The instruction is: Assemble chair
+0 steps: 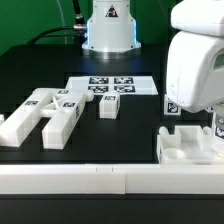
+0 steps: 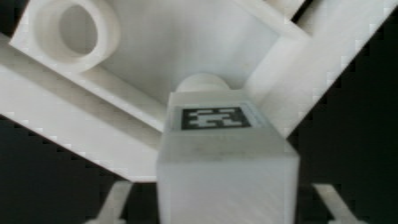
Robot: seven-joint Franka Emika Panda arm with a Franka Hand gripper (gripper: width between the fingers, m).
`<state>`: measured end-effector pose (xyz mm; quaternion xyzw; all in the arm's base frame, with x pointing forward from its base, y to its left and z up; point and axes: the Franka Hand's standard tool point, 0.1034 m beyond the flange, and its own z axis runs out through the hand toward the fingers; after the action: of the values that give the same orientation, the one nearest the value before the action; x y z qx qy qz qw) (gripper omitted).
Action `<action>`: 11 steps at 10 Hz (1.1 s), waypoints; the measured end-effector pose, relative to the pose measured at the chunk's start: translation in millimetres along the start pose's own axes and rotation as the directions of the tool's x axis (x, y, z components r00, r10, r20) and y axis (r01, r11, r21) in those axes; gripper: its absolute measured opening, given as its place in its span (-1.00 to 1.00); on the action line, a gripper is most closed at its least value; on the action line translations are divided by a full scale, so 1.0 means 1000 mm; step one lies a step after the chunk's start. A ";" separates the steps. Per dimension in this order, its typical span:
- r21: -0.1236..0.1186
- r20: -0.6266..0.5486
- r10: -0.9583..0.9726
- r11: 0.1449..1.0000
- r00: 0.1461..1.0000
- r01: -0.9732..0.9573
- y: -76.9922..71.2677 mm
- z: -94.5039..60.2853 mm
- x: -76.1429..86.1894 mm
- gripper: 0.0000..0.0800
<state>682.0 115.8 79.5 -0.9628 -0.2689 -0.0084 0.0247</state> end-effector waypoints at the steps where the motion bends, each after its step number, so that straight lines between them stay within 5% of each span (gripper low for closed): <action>1: 0.000 0.000 0.019 1.000 1.000 -0.019 0.000 0.000 0.000 -0.28; 3: 0.017 -0.001 0.069 0.997 0.998 -0.069 0.002 0.000 0.000 -0.28; 7: 0.049 0.007 0.467 0.883 0.884 -0.467 0.006 0.001 -0.001 -0.27; 11: 0.031 0.019 0.788 0.615 0.616 -0.788 0.008 0.002 -0.001 -0.27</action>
Offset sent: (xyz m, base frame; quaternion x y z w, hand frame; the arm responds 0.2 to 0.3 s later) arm 0.0003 -0.0029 -0.0071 0.0409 -0.0176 0.2221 0.9740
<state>684.9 108.3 77.4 -0.9826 0.1802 0.0097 0.0429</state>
